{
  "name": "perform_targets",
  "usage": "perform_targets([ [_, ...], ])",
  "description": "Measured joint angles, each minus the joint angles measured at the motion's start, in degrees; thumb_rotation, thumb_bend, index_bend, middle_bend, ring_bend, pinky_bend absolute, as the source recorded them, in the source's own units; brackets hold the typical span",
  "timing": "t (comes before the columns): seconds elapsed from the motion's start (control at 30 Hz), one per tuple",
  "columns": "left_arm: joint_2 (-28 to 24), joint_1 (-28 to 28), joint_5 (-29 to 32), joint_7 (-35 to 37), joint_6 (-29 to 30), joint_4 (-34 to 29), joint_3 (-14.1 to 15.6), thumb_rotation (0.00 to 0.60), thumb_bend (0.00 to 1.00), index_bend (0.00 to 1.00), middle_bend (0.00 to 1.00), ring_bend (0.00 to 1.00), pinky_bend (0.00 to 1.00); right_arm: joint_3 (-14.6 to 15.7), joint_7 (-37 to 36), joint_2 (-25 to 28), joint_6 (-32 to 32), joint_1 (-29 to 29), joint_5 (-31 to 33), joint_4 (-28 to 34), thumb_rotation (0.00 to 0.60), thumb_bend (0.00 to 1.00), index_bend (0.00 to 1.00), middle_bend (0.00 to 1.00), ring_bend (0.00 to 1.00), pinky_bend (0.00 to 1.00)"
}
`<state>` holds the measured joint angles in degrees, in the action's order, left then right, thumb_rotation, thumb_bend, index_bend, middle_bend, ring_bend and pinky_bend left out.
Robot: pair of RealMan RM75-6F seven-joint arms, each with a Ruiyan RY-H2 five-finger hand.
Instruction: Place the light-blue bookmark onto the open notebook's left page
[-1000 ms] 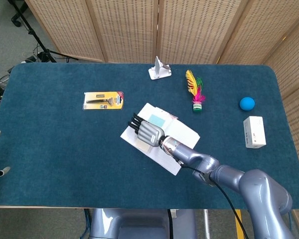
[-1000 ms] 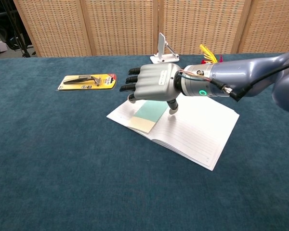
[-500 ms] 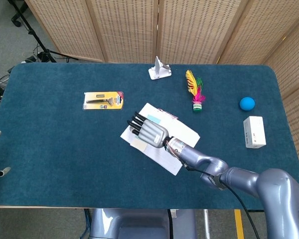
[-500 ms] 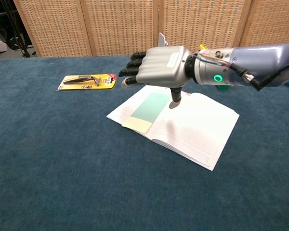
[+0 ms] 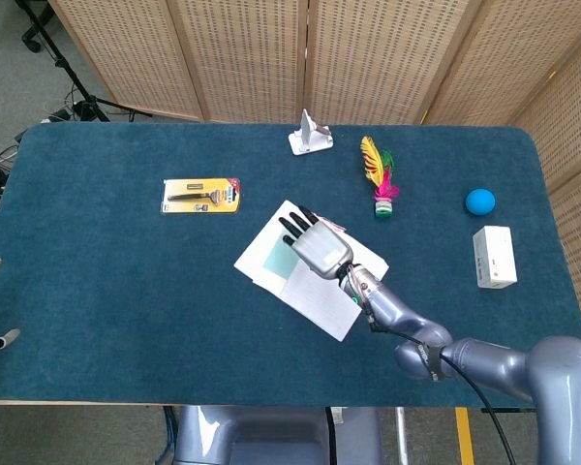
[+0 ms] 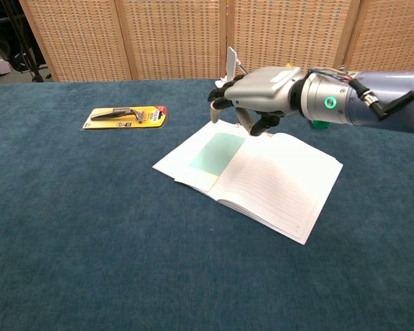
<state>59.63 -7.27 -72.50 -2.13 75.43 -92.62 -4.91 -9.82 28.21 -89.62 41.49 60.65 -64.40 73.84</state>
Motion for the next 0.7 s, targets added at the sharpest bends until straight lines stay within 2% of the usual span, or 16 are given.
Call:
perform_targets([
  [0.17,0.0,-0.4,0.7,0.2,-0.9,0.3,-0.2,0.600,0.00,0.00,0.00,0.00,0.00,0.2,2.0,-3.4,-1.5,0.7,3.5,-2.8,0.600,1.00,0.22,0.06,0.00,0.02],
  [0.4,-0.3,-0.7,1.1,0.9,-1.7,0.3,-0.3,0.600,0.00,0.00,0.00,0.00,0.00,1.1,2.9,-7.0,-2.3,1.4,4.8,-7.5,0.600,1.00,0.22,0.06,0.00,0.03],
  [0.7,-0.4,-0.9,1.6,1.2,-2.2,0.6,-0.5,0.600,0.00,0.00,0.00,0.00,0.00,1.5,0.6,-9.5,-2.9,1.5,4.0,-11.2,0.600,1.00,0.12,0.00,0.00,0.03],
])
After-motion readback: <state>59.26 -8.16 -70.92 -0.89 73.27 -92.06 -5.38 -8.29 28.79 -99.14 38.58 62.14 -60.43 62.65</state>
